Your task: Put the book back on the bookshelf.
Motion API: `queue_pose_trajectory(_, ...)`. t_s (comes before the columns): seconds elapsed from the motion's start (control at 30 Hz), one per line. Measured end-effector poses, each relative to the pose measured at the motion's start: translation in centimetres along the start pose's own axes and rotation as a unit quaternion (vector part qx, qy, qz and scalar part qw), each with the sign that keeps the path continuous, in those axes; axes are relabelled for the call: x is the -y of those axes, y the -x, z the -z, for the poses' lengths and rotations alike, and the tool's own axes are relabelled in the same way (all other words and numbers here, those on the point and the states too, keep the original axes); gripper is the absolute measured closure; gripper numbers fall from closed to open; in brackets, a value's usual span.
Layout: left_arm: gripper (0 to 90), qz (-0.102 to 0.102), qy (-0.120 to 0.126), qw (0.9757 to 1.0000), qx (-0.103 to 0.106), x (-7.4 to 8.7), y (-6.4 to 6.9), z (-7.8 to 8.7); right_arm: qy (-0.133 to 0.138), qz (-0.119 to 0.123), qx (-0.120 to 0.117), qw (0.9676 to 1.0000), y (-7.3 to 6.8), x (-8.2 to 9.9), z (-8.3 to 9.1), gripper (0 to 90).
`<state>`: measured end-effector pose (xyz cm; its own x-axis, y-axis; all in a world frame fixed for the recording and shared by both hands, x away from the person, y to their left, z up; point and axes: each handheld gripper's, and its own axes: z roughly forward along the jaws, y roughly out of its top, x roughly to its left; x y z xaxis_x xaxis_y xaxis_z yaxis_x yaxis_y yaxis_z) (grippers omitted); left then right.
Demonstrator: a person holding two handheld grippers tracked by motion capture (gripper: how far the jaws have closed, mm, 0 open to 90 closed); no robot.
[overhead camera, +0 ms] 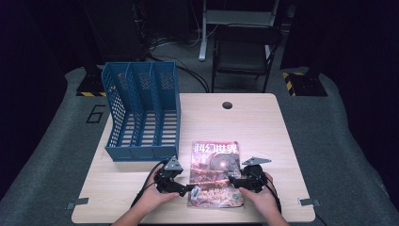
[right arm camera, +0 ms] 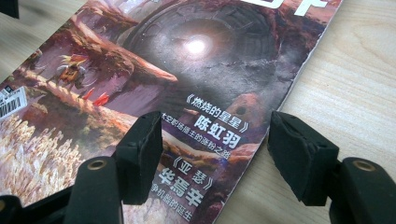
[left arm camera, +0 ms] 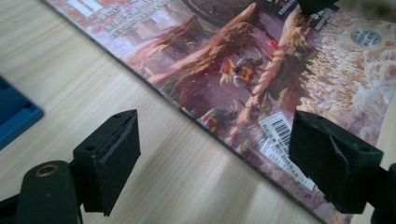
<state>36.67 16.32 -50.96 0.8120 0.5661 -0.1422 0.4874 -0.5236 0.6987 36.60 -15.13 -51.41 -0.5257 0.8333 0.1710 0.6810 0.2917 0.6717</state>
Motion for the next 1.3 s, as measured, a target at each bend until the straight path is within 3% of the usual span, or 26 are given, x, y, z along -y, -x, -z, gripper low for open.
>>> queue_pose_trajectory(0.17,17.1,-0.006,0.001,1.0000,0.003,-0.4,0.7,-0.9,-0.003,-0.003,0.006,1.0000,-0.1,0.0,0.0,35.5)
queue_pose_trajectory(0.27,18.6,-0.010,0.012,0.9998,-0.012,-0.5,1.0,-1.2,-0.001,0.002,0.011,0.9999,-0.1,-0.1,-0.1,35.9)
queue_pose_trajectory(0.3,18.7,-0.018,0.008,0.9997,-0.013,-0.6,1.0,-1.3,0.000,0.006,0.011,0.9999,-0.1,-0.1,-0.1,35.8)
queue_pose_trajectory(0.33,18.7,-0.015,0.006,0.9997,-0.019,-0.6,1.1,-1.5,0.000,0.004,0.013,0.9999,-0.1,-0.1,-0.2,35.6)
queue_pose_trajectory(0.4,18.7,-0.007,0.001,0.9999,-0.009,-0.6,1.0,-1.8,-0.002,0.008,0.012,0.9999,-0.1,-0.2,-0.2,35.1)
queue_pose_trajectory(0.6,20.1,-0.017,-0.006,0.9996,-0.020,-0.5,1.5,-2.3,0.000,0.011,0.011,0.9999,-0.1,-0.1,-0.2,35.6)
queue_pose_trajectory(0.67,21.7,-0.019,-0.009,0.9997,-0.013,-0.5,1.6,-2.3,0.002,0.012,0.014,0.9998,-0.1,-0.1,-0.2,36.5)
queue_pose_trajectory(0.9,21.9,-0.022,-0.005,0.9994,-0.026,-0.3,2.0,-2.2,-0.007,0.008,0.017,0.9998,-0.4,-0.1,-0.1,39.2)
queue_pose_trajectory(0.97,22.0,-0.021,-0.002,0.9994,-0.026,-0.1,2.2,-2.1,-0.011,-0.003,0.021,0.9997,-0.6,-0.1,0.0,40.3)
queue_pose_trajectory(1.1,21.9,-0.021,-0.001,0.9995,-0.024,0.2,2.6,-2.0,-0.018,0.002,0.024,0.9995,-0.7,-0.1,0.4,46.8)
queue_pose_trajectory(1.13,21.9,-0.022,-0.004,0.9995,-0.022,0.2,2.6,-1.9,-0.019,-0.008,0.029,0.9994,-0.9,-0.1,0.4,47.4)
queue_pose_trajectory(1.3,21.9,-0.015,0.002,0.9995,-0.028,0.5,2.9,-1.9,-0.018,-0.014,0.027,0.9994,-1.1,-0.1,0.7,45.5)
